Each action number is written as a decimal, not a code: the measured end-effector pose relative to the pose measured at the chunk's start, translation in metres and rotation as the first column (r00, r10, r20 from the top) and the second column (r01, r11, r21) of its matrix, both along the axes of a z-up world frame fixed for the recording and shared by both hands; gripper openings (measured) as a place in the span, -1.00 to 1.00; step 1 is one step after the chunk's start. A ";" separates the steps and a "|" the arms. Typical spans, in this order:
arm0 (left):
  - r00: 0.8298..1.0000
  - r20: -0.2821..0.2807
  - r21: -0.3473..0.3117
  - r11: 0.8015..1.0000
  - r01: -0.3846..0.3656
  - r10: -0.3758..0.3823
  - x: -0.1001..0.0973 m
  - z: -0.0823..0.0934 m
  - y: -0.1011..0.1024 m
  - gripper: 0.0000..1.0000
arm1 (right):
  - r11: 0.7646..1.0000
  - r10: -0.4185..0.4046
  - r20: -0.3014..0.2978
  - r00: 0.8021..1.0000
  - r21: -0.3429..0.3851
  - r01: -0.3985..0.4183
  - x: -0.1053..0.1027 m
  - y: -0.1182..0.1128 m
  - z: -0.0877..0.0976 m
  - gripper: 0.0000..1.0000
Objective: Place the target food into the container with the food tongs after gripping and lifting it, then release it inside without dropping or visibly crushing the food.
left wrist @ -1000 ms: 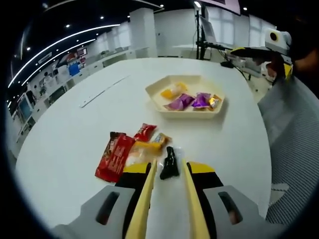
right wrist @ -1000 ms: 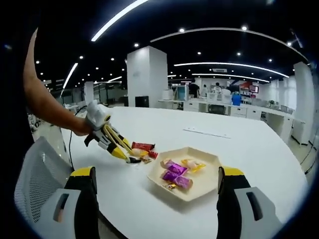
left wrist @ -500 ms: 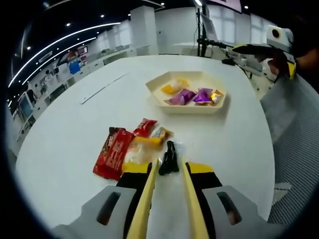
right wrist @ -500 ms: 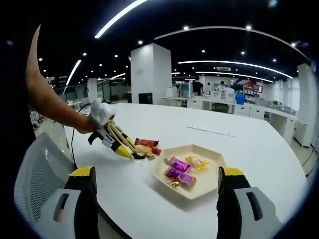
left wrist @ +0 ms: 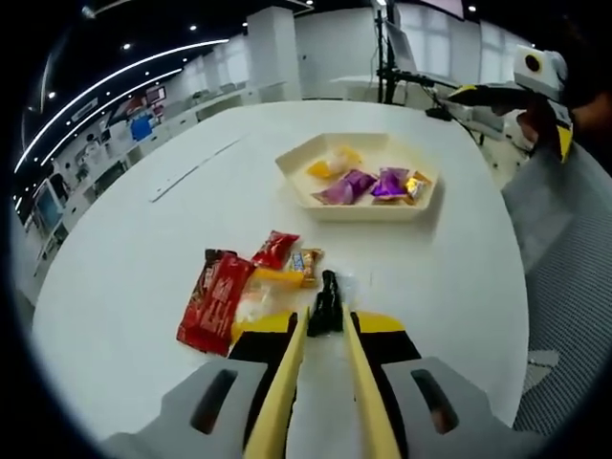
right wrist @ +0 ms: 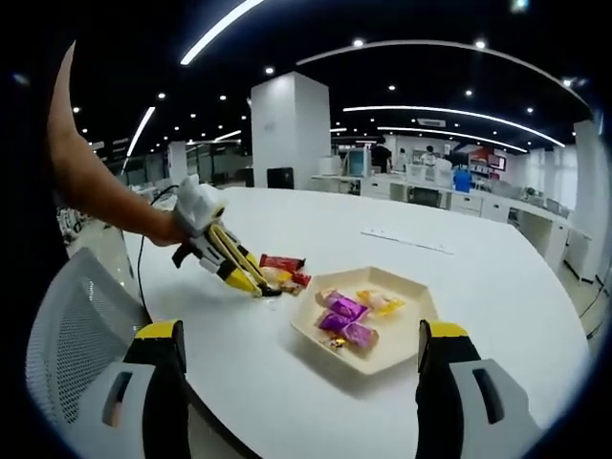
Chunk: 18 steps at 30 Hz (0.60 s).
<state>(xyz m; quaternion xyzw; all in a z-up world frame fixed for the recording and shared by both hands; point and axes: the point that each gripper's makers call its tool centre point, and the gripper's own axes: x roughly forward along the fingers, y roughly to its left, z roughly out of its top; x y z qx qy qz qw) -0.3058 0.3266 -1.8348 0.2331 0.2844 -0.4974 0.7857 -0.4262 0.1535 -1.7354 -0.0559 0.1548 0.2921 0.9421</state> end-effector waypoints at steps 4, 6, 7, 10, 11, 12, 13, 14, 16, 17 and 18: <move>1.000 -0.003 0.018 1.000 0.003 -0.003 -0.001 0.002 -0.001 -0.67 | 1.000 -0.003 0.001 1.000 0.001 0.003 0.000 -0.001 0.001 0.99; 1.000 -0.006 0.013 1.000 0.001 -0.001 -0.001 0.003 -0.001 -0.67 | 1.000 -0.006 -0.005 1.000 0.001 0.006 0.000 -0.001 0.000 0.99; 1.000 -0.008 0.013 1.000 0.003 -0.003 -0.002 0.004 0.000 -0.67 | 1.000 -0.006 -0.005 1.000 0.003 0.006 0.000 -0.001 0.000 0.99; 1.000 -0.002 0.023 1.000 0.015 -0.015 -0.003 0.005 0.001 -0.67 | 1.000 -0.007 -0.003 1.000 0.003 0.007 0.000 -0.001 0.000 0.99; 1.000 0.000 0.026 0.999 0.018 -0.018 -0.003 0.005 0.002 -0.66 | 1.000 -0.006 -0.004 1.000 0.004 0.006 0.000 -0.001 0.000 0.99; 1.000 -0.009 0.029 0.999 0.020 -0.020 -0.004 0.004 0.002 -0.65 | 1.000 -0.008 -0.003 1.000 0.001 0.008 0.000 -0.002 0.000 0.99; 0.999 -0.015 0.031 0.999 0.032 -0.032 -0.007 0.003 0.002 -0.63 | 1.000 -0.008 -0.003 1.000 0.000 0.008 0.000 -0.002 0.000 0.99; 0.998 0.000 0.047 0.997 0.061 -0.061 -0.009 0.001 0.002 -0.62 | 1.000 -0.007 -0.005 1.000 0.007 0.007 0.000 -0.001 0.000 0.99; 0.998 -0.022 0.050 0.997 0.057 -0.056 -0.011 -0.001 0.002 -0.57 | 1.000 -0.009 -0.004 1.000 0.003 0.009 0.000 -0.002 0.000 0.99; 0.998 0.000 0.041 0.997 0.064 -0.064 -0.008 0.001 0.000 -0.55 | 1.000 -0.008 -0.007 1.000 0.007 0.008 0.000 -0.001 0.000 0.99; 0.997 0.012 0.057 0.996 0.069 -0.070 -0.007 0.000 0.000 -0.54 | 1.000 -0.008 -0.009 1.000 0.010 0.008 0.000 -0.001 0.000 0.99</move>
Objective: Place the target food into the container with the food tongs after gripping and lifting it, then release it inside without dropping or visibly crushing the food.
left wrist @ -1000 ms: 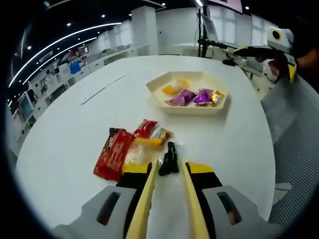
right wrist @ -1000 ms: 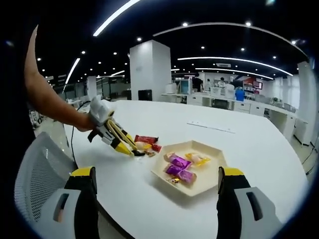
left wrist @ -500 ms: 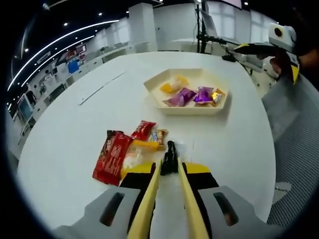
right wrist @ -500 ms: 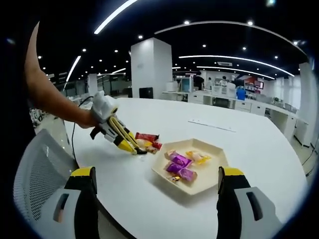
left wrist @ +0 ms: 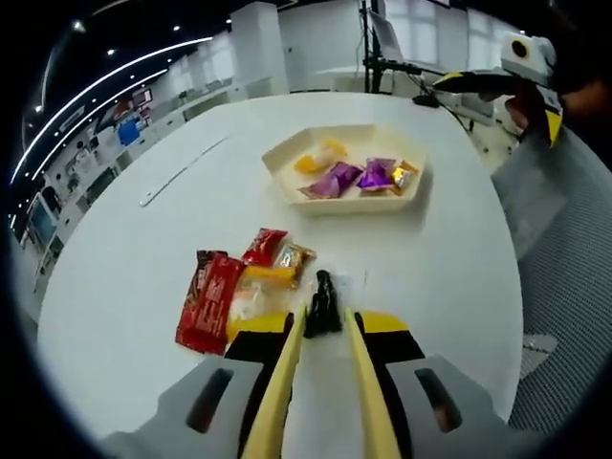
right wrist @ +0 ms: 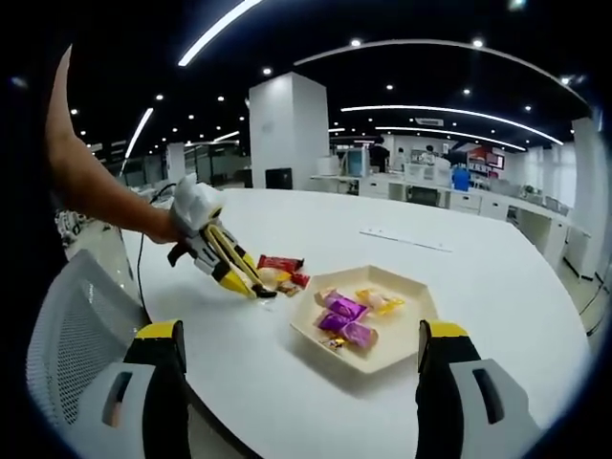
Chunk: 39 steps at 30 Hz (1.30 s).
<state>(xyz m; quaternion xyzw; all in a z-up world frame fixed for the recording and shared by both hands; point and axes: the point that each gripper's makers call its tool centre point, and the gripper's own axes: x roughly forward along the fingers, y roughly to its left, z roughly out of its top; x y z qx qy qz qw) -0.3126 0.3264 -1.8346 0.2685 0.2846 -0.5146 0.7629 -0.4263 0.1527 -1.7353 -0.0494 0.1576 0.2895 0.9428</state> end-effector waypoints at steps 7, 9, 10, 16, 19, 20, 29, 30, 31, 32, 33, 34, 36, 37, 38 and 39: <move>0.999 -0.044 -0.006 1.000 0.025 -0.026 -0.001 0.000 -0.008 -0.58 | 1.000 -0.003 -0.003 1.000 0.005 0.003 0.000 -0.001 0.000 0.99; 0.999 -0.049 -0.008 1.000 0.020 -0.020 0.000 0.000 -0.008 -0.63 | 1.000 -0.005 0.001 1.000 0.001 0.005 0.000 -0.001 0.000 0.99; 0.998 -0.053 -0.011 1.000 0.015 -0.015 -0.001 0.000 -0.007 -0.65 | 1.000 -0.005 0.000 1.000 0.003 0.005 0.000 -0.001 0.000 0.99; 0.999 -0.034 0.005 1.000 0.019 -0.019 -0.006 0.002 -0.006 -0.66 | 1.000 -0.013 -0.004 1.000 0.014 0.013 0.001 -0.003 0.000 0.99; 0.999 -0.032 -0.008 1.000 0.011 -0.011 -0.004 0.009 -0.004 -0.67 | 1.000 -0.009 -0.004 1.000 0.009 0.009 0.001 -0.002 0.000 0.99; 0.999 -0.032 -0.011 1.000 0.012 -0.013 -0.004 0.012 -0.004 -0.67 | 1.000 -0.008 -0.006 1.000 0.006 0.008 0.000 -0.002 -0.001 0.99; 1.000 -0.001 -0.049 0.999 0.005 -0.005 0.010 0.045 0.001 -0.68 | 1.000 -0.008 -0.014 1.000 0.011 0.008 0.000 -0.001 -0.001 0.99; 1.000 0.001 -0.057 0.998 0.004 -0.004 0.011 0.048 0.002 -0.68 | 1.000 -0.009 -0.015 1.000 0.010 0.010 0.000 -0.002 -0.001 0.99; 1.000 0.005 -0.062 0.998 0.006 -0.005 0.011 0.050 0.002 -0.68 | 1.000 -0.009 -0.015 1.000 0.011 0.009 0.000 -0.001 -0.001 0.99; 1.000 0.011 -0.064 0.998 0.006 -0.005 0.011 0.054 0.002 -0.67 | 1.000 -0.008 -0.014 1.000 0.011 0.009 0.000 -0.001 -0.001 0.99; 1.000 0.015 -0.069 0.998 0.006 -0.005 0.012 0.056 0.002 -0.67 | 1.000 -0.009 -0.014 1.000 0.009 0.009 0.000 -0.001 -0.001 0.99; 1.000 0.016 -0.075 0.997 0.004 -0.002 0.014 0.057 0.002 -0.67 | 1.000 -0.009 -0.015 1.000 0.009 0.009 0.000 -0.002 -0.002 0.99; 1.000 0.019 -0.078 0.997 0.001 0.000 0.016 0.059 0.003 -0.67 | 1.000 -0.009 -0.013 1.000 0.010 0.009 0.000 -0.001 -0.001 0.99; 1.000 0.018 -0.087 0.996 0.000 0.002 0.016 0.062 0.002 -0.67 | 1.000 -0.009 -0.013 1.000 0.009 0.009 0.000 -0.002 -0.001 0.99; 1.000 0.019 -0.090 0.996 -0.001 0.003 0.017 0.064 0.002 -0.67 | 1.000 -0.008 -0.015 1.000 0.008 0.009 0.000 -0.002 -0.002 0.99; 1.000 0.026 -0.092 0.996 0.001 0.002 0.018 0.066 0.002 -0.67 | 1.000 -0.008 -0.014 1.000 0.007 0.008 0.000 -0.002 -0.002 0.99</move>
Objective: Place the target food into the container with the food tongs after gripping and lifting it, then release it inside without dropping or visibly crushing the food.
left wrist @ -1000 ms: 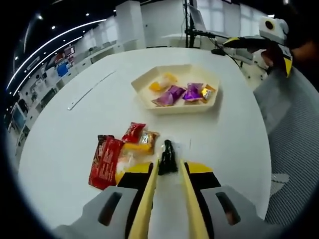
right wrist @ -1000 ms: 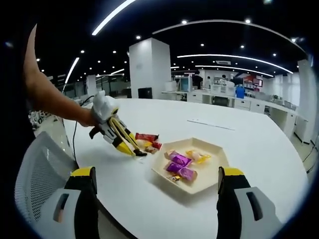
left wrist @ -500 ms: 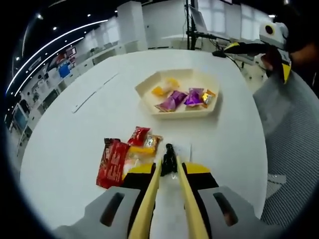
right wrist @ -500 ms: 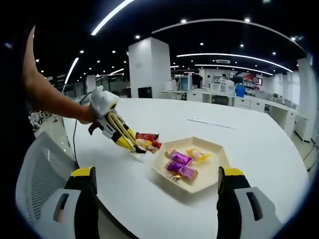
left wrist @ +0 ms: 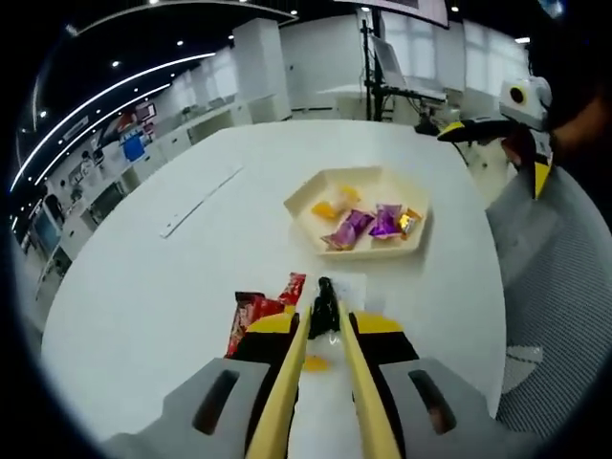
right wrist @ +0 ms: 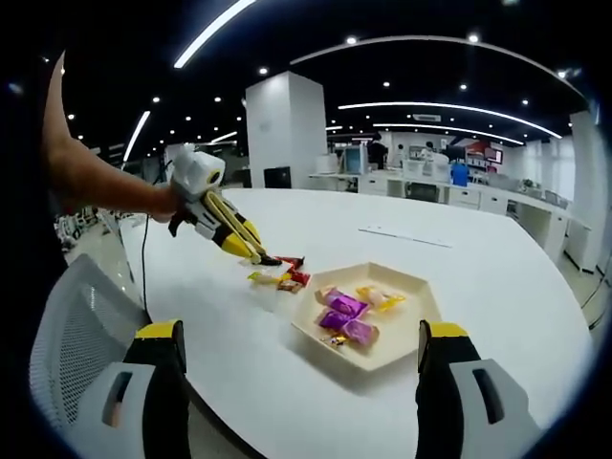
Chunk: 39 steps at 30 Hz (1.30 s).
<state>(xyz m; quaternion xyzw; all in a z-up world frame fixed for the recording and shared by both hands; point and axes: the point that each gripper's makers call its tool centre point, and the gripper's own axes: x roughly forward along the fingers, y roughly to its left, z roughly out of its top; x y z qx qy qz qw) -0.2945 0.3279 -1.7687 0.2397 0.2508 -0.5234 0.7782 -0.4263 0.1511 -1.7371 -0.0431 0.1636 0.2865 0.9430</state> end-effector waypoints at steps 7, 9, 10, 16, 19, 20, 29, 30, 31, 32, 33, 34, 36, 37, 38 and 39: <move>1.000 0.002 -0.015 1.000 -0.002 0.002 0.004 0.007 -0.007 -0.68 | 1.000 -0.001 0.002 1.000 0.002 0.001 0.000 0.000 0.001 0.99; 1.000 0.005 -0.011 1.000 0.006 -0.006 0.005 0.008 -0.011 -0.68 | 1.000 -0.003 0.003 1.000 0.002 0.003 0.000 -0.001 0.001 0.99; 1.000 0.001 -0.018 1.000 0.007 -0.007 0.005 0.010 -0.014 -0.68 | 1.000 -0.002 0.004 1.000 0.004 0.002 0.000 -0.001 0.001 0.99; 1.000 0.004 -0.030 0.999 0.028 -0.028 0.009 0.016 -0.034 -0.68 | 1.000 -0.004 0.007 1.000 0.005 0.004 0.000 0.000 0.002 0.99; 0.999 0.008 -0.040 0.998 0.042 -0.042 0.011 0.021 -0.047 -0.68 | 1.000 -0.008 0.010 1.000 0.006 0.008 0.001 -0.001 0.002 0.99; 0.999 0.011 -0.046 0.998 0.048 -0.047 0.011 0.023 -0.052 -0.68 | 1.000 -0.008 0.010 1.000 0.008 0.008 0.001 -0.001 0.003 0.99; 0.994 0.013 -0.084 0.990 0.110 -0.110 0.010 0.033 -0.111 -0.67 | 1.000 -0.009 0.015 1.000 -0.003 0.009 0.001 -0.002 0.002 0.99; 0.993 0.009 -0.089 0.989 0.117 -0.116 0.010 0.033 -0.117 -0.67 | 1.000 -0.011 0.013 1.000 0.001 0.011 0.001 -0.002 0.003 0.99; 0.991 0.008 -0.092 0.987 0.131 -0.130 0.009 0.034 -0.126 -0.67 | 1.000 -0.011 0.013 1.000 0.003 0.011 0.001 -0.002 0.003 0.99; 0.990 0.005 -0.090 0.986 0.143 -0.143 0.008 0.033 -0.132 -0.67 | 1.000 -0.010 0.014 1.000 0.002 0.010 0.001 -0.002 0.003 0.99; 0.987 0.014 -0.085 0.984 0.158 -0.157 0.008 0.033 -0.141 -0.67 | 1.000 -0.009 0.015 1.000 -0.003 0.009 0.001 -0.002 0.003 0.99; 0.987 0.010 -0.084 0.983 0.160 -0.160 0.008 0.033 -0.144 -0.67 | 1.000 -0.008 0.013 1.000 -0.005 0.008 0.001 -0.002 0.002 0.99; 0.984 0.014 -0.094 0.979 0.178 -0.178 0.007 0.036 -0.158 -0.67 | 1.000 -0.012 0.017 1.000 -0.003 0.012 0.001 -0.002 0.003 0.99; 0.983 0.013 -0.097 0.979 0.182 -0.181 0.008 0.038 -0.163 -0.67 | 1.000 -0.016 0.016 1.000 0.000 0.016 0.001 -0.003 0.003 0.99; 0.982 0.013 -0.102 0.977 0.189 -0.188 0.008 0.040 -0.171 -0.67 | 1.000 -0.017 0.014 1.000 0.004 0.017 0.001 -0.003 0.003 0.99; 0.981 0.015 -0.107 0.976 0.192 -0.191 0.008 0.041 -0.176 -0.67 | 1.000 -0.018 0.017 1.000 0.004 0.017 0.002 -0.003 0.003 0.99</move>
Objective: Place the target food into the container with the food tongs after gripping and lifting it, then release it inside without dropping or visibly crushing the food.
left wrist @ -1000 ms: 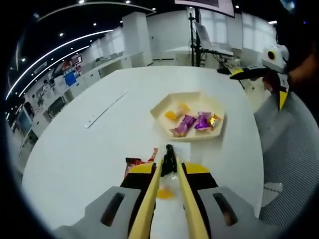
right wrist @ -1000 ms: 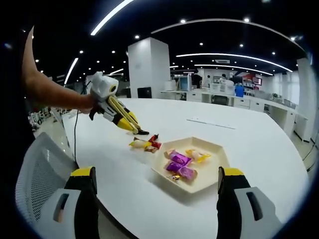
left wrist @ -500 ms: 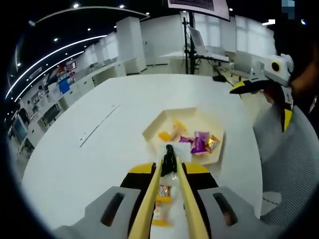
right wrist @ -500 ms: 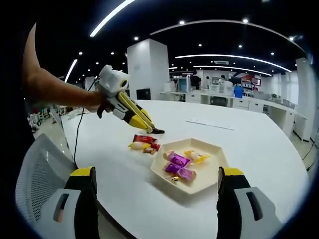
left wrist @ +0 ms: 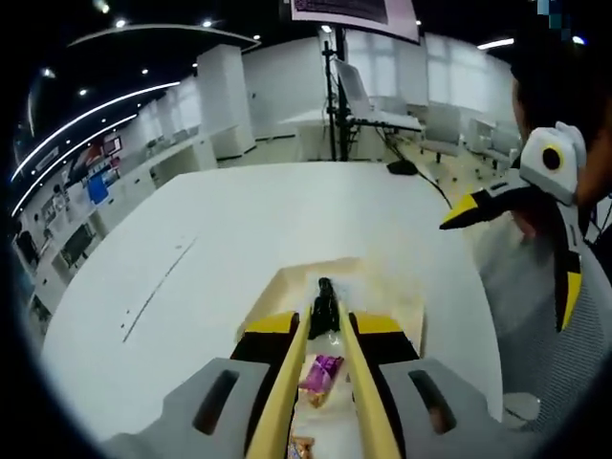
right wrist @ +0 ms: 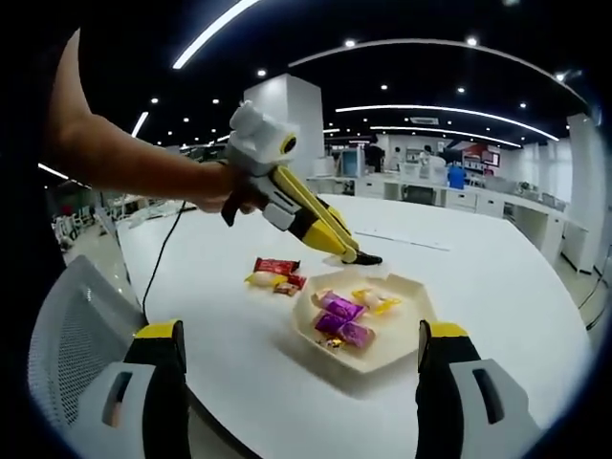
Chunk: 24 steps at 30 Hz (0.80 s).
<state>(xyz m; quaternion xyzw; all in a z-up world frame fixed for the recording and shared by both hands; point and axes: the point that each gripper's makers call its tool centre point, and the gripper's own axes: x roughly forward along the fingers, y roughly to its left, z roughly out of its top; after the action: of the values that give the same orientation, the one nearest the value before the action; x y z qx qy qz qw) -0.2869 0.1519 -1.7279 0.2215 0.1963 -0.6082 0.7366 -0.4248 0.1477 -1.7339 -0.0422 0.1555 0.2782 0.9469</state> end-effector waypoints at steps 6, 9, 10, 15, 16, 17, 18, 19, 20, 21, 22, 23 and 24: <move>0.999 0.022 0.011 0.999 0.050 -0.050 -0.008 -0.006 -0.023 -0.65 | 1.000 0.006 -0.006 1.000 -0.008 -0.006 -0.001 0.001 -0.001 0.97; 0.998 0.021 0.004 0.999 0.053 -0.053 -0.009 -0.005 -0.025 -0.64 | 1.000 0.007 -0.005 1.000 -0.009 -0.007 -0.001 0.002 -0.001 0.97; 0.998 0.025 0.001 0.999 0.052 -0.052 -0.008 -0.006 -0.024 -0.63 | 1.000 0.005 -0.005 1.000 -0.011 -0.005 -0.001 0.001 -0.001 0.97; 0.998 0.006 0.006 0.998 0.055 -0.055 -0.012 -0.012 -0.021 -0.60 | 1.000 0.012 -0.011 1.000 -0.015 -0.012 -0.001 0.002 -0.003 0.98; 0.998 0.010 0.005 0.998 0.056 -0.056 -0.012 -0.012 -0.020 -0.60 | 1.000 0.013 -0.009 1.000 -0.016 -0.013 -0.001 0.002 -0.002 0.98; 0.998 0.013 0.005 0.998 0.055 -0.055 -0.011 -0.012 -0.019 -0.60 | 1.000 0.012 -0.008 1.000 -0.016 -0.013 -0.001 0.003 -0.002 0.99; 0.999 0.017 0.004 0.999 0.051 -0.051 -0.010 -0.012 -0.017 -0.59 | 1.000 0.012 -0.010 1.000 -0.013 -0.012 -0.001 0.003 -0.002 0.99; 0.999 0.014 -0.004 0.999 0.047 -0.047 -0.009 -0.009 -0.016 -0.59 | 1.000 0.012 -0.012 1.000 -0.012 -0.012 -0.001 0.002 -0.003 0.99; 0.999 0.014 -0.006 0.999 0.046 -0.046 -0.009 -0.008 -0.015 -0.59 | 1.000 0.012 -0.011 1.000 -0.016 -0.012 -0.001 0.002 -0.003 0.99; 0.999 0.019 -0.009 0.999 0.042 -0.042 -0.008 -0.006 -0.013 -0.59 | 1.000 0.013 -0.010 1.000 -0.018 -0.013 -0.001 0.003 -0.003 0.99; 0.999 0.018 -0.013 0.999 0.041 -0.041 -0.008 -0.005 -0.012 -0.59 | 1.000 0.015 -0.011 1.000 -0.016 -0.015 -0.002 0.003 -0.003 0.99; 0.999 0.012 -0.018 0.999 0.041 -0.041 -0.008 -0.003 -0.010 -0.59 | 1.000 0.014 -0.013 1.000 -0.017 -0.015 -0.002 0.003 -0.003 0.99; 0.999 0.019 -0.021 0.999 0.039 -0.038 -0.008 -0.001 -0.008 -0.59 | 1.000 0.014 -0.013 1.000 -0.018 -0.014 -0.002 0.003 -0.003 0.99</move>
<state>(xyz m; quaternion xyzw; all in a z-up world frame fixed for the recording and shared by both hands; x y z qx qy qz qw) -0.2949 0.1436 -1.7287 0.2230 0.1788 -0.6223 0.7288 -0.4263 0.1506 -1.7372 -0.0502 0.1637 0.2835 0.9436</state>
